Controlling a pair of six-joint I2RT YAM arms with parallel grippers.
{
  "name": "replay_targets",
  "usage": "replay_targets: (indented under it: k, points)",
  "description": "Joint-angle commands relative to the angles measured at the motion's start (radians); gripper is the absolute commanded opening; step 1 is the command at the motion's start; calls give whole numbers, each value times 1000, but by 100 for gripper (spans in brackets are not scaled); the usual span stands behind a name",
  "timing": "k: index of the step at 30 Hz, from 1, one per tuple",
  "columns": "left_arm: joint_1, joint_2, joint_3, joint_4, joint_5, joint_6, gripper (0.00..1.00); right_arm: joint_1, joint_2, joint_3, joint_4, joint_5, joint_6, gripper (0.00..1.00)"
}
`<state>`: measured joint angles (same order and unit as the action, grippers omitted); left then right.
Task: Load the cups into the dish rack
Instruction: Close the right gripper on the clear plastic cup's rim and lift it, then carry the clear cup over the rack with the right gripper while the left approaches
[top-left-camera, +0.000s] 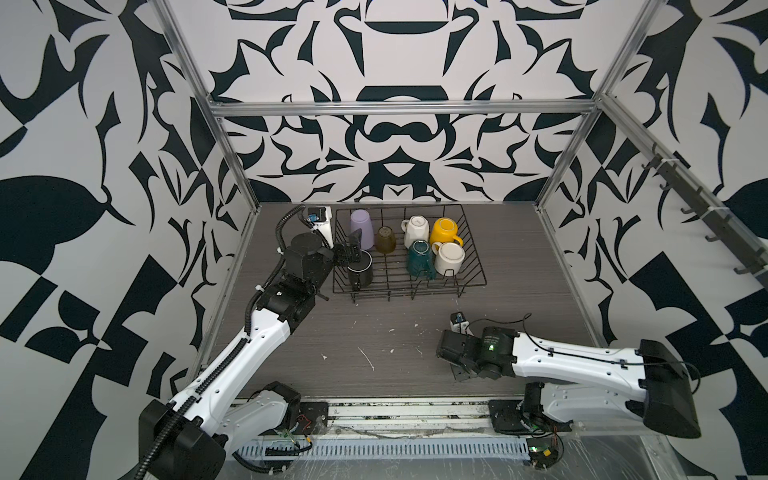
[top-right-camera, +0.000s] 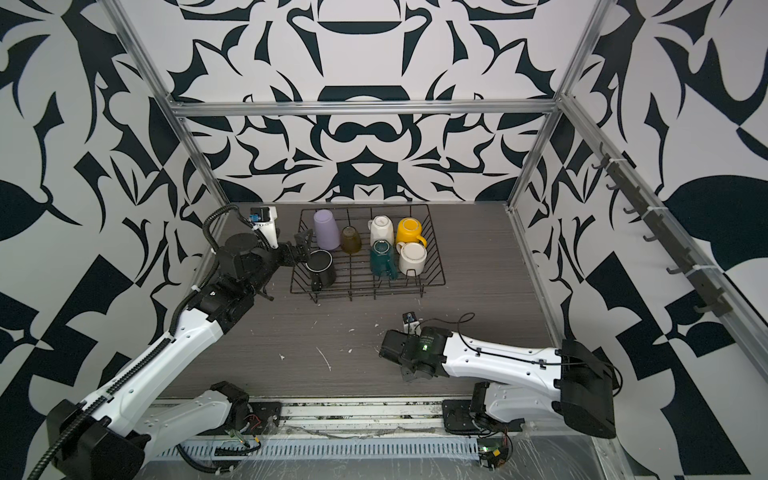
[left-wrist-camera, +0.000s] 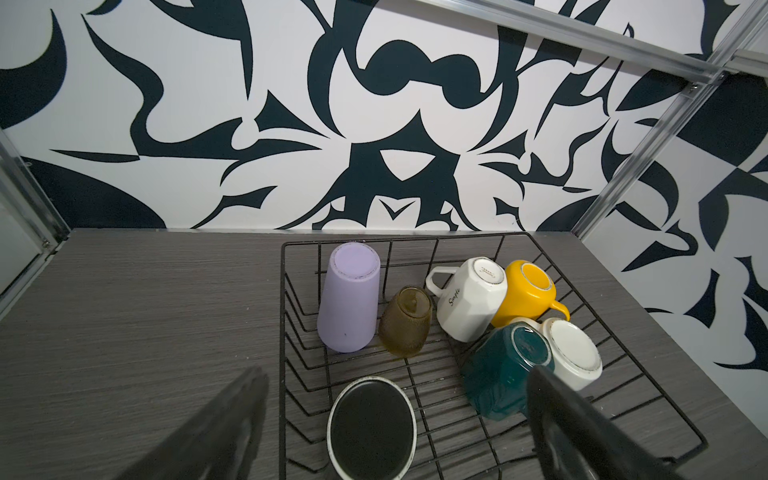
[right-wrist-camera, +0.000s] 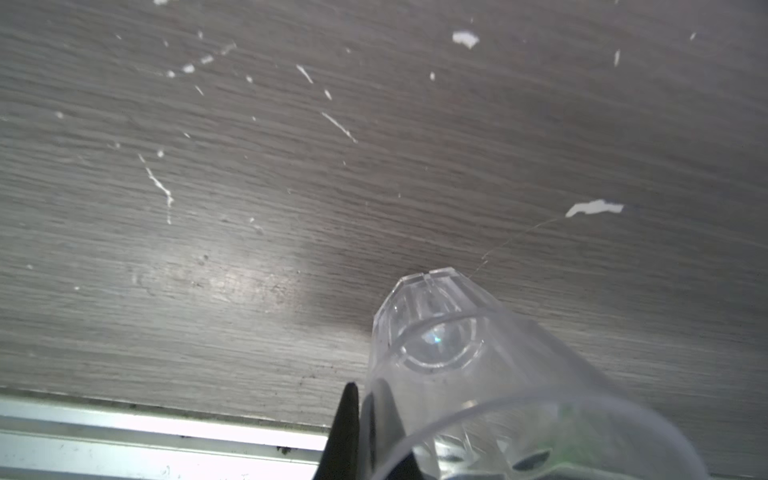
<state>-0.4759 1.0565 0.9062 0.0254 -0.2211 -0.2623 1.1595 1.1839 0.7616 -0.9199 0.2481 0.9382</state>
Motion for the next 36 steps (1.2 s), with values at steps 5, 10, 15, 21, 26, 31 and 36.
replay_targets:
  k: [5, 10, 15, 21, 26, 31, 36]
  points:
    - [4, -37, -40, 52, -2, 0, 99, -154, -100, 237, -27, 16, -227, 0]
    - [5, -41, -53, 71, 46, 15, 99, -351, -156, 310, 132, -154, -366, 0]
    - [5, -28, -63, 82, 143, 51, 99, -492, -106, 385, 287, -324, -442, 0]
    - [5, -11, -51, 85, 381, 54, 99, -601, -37, 475, 427, -524, -488, 0]
    - [4, 20, -43, 106, 588, 42, 100, -664, -4, 520, 524, -691, -494, 0]
    - [4, 48, -88, 215, 691, 45, 99, -690, 15, 530, 605, -816, -462, 0]
    - [4, 58, -184, 438, 804, 82, 99, -694, 44, 530, 650, -928, -437, 0]
